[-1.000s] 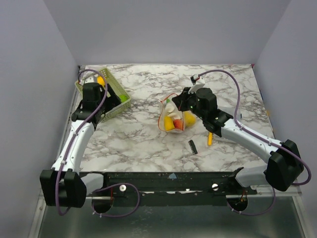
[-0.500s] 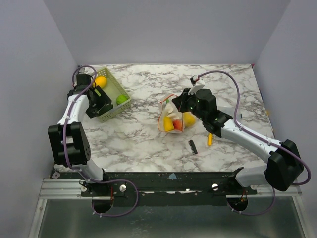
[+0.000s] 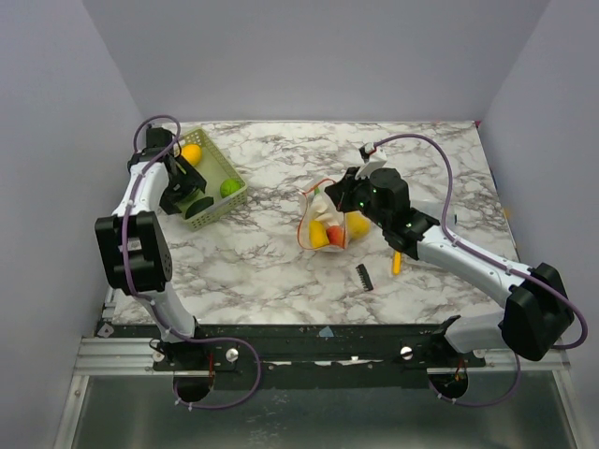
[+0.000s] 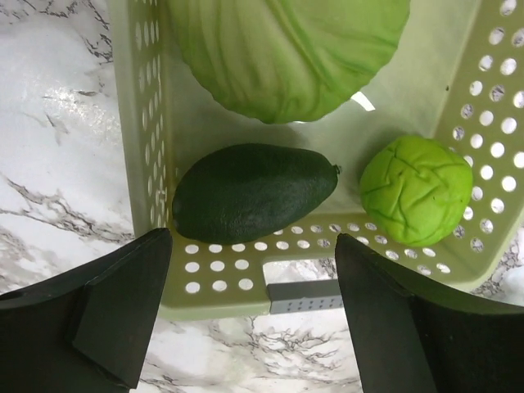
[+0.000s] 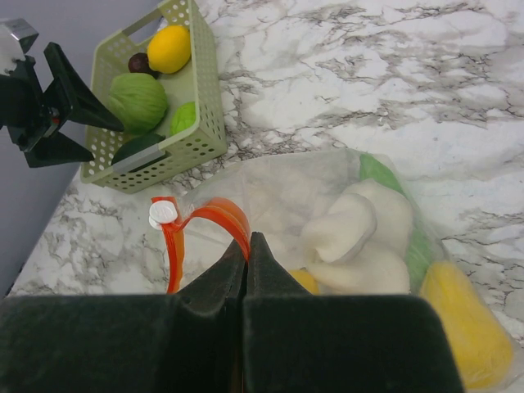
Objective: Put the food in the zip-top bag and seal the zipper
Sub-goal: Pick up the fake fruit from the bin.
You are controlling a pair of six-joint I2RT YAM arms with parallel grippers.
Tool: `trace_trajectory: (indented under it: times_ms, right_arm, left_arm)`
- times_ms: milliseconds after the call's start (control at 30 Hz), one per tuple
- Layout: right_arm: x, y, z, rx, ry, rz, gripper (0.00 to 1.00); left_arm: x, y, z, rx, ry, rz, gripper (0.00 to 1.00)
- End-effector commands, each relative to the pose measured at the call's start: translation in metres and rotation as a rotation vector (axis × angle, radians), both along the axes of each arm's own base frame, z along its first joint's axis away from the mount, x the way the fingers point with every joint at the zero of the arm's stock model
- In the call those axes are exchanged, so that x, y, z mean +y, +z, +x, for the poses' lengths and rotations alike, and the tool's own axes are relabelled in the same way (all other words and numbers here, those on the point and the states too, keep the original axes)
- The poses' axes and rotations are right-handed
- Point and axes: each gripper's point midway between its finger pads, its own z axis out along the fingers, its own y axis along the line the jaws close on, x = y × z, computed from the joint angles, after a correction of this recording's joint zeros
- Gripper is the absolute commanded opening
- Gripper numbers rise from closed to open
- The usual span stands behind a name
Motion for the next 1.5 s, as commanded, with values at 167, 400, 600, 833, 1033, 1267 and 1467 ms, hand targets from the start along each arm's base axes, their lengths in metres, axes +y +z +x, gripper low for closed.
trace_trajectory:
  times_ms: [167, 400, 600, 833, 1033, 1267, 1467]
  right_arm:
    - [0.004, 0.002, -0.003, -0.012, 0.021, 0.020, 0.01]
    - [0.003, 0.004, -0.004, -0.017, 0.019, 0.023, 0.01]
    - [0.003, 0.003, -0.004, -0.016, 0.020, 0.023, 0.01]
    - [0.002, 0.003, -0.004, -0.019, 0.015, 0.022, 0.00]
    - [0.004, 0.002, -0.004, -0.017, 0.025, 0.028, 0.01]
    - [0.003, 0.003, -0.004, -0.020, 0.020, 0.029, 0.01]
    - [0.003, 0.002, -0.005, -0.018, 0.022, 0.026, 0.01]
  left_arm:
    - [0.005, -0.029, -0.005, 0.200, 0.013, 0.063, 0.82]
    - [0.006, -0.052, -0.012, 0.322, -0.111, 0.149, 0.82]
    - [-0.007, -0.054, -0.011, 0.314, -0.240, 0.158, 0.83]
    - [-0.030, -0.044, -0.006, 0.208, -0.406, 0.073, 0.90]
    - [-0.042, -0.042, -0.003, 0.200, -0.508, 0.016, 0.96]
    - [-0.036, -0.058, -0.002, 0.262, -0.496, 0.034, 0.94]
    - [-0.033, -0.060, 0.004, 0.274, -0.463, 0.046, 0.75]
